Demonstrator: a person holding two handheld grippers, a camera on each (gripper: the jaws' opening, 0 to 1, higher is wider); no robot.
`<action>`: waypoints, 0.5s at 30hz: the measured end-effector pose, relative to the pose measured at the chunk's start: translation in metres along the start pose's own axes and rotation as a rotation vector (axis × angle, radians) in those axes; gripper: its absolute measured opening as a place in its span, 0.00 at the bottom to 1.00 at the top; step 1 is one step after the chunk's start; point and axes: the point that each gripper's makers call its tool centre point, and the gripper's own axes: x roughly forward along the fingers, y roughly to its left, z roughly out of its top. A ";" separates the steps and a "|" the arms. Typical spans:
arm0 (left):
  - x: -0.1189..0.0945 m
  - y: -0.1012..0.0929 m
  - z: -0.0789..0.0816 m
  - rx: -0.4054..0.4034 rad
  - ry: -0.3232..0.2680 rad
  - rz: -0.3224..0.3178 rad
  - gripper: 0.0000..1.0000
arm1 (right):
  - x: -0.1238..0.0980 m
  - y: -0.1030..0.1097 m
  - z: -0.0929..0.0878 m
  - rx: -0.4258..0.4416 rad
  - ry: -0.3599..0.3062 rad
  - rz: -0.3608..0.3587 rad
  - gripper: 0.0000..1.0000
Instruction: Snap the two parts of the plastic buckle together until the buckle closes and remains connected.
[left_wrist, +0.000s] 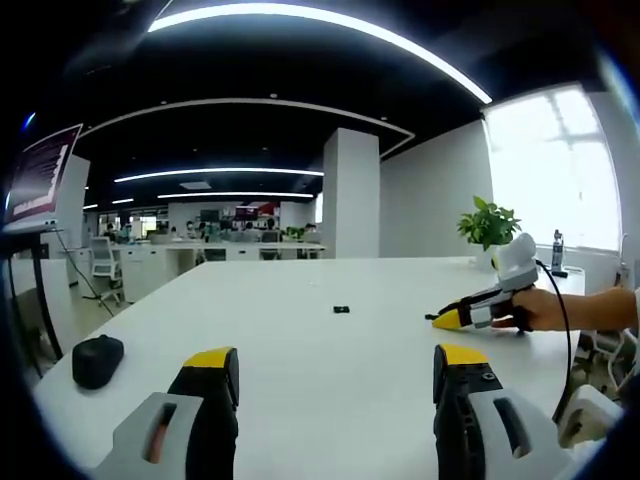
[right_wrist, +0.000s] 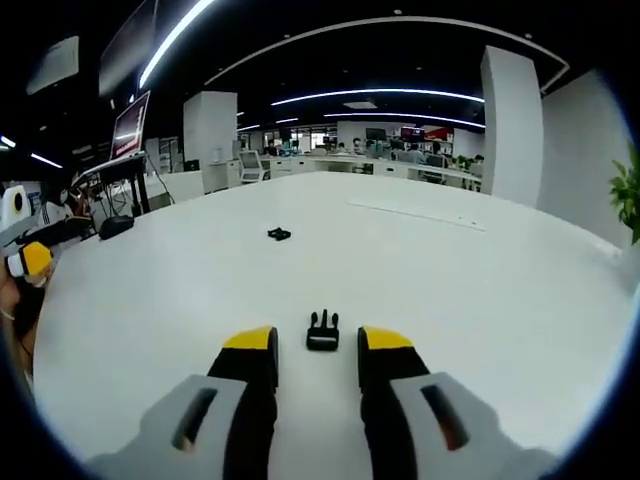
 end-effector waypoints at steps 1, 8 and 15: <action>0.000 0.000 0.000 0.000 0.000 0.000 0.81 | 0.000 -0.001 0.000 -0.006 0.005 -0.003 0.28; 0.001 -0.002 -0.001 0.002 0.001 -0.003 0.81 | 0.001 -0.001 0.000 -0.013 0.003 0.005 0.20; 0.000 -0.001 -0.002 0.000 0.002 0.000 0.81 | 0.000 0.002 -0.001 -0.026 0.012 0.019 0.13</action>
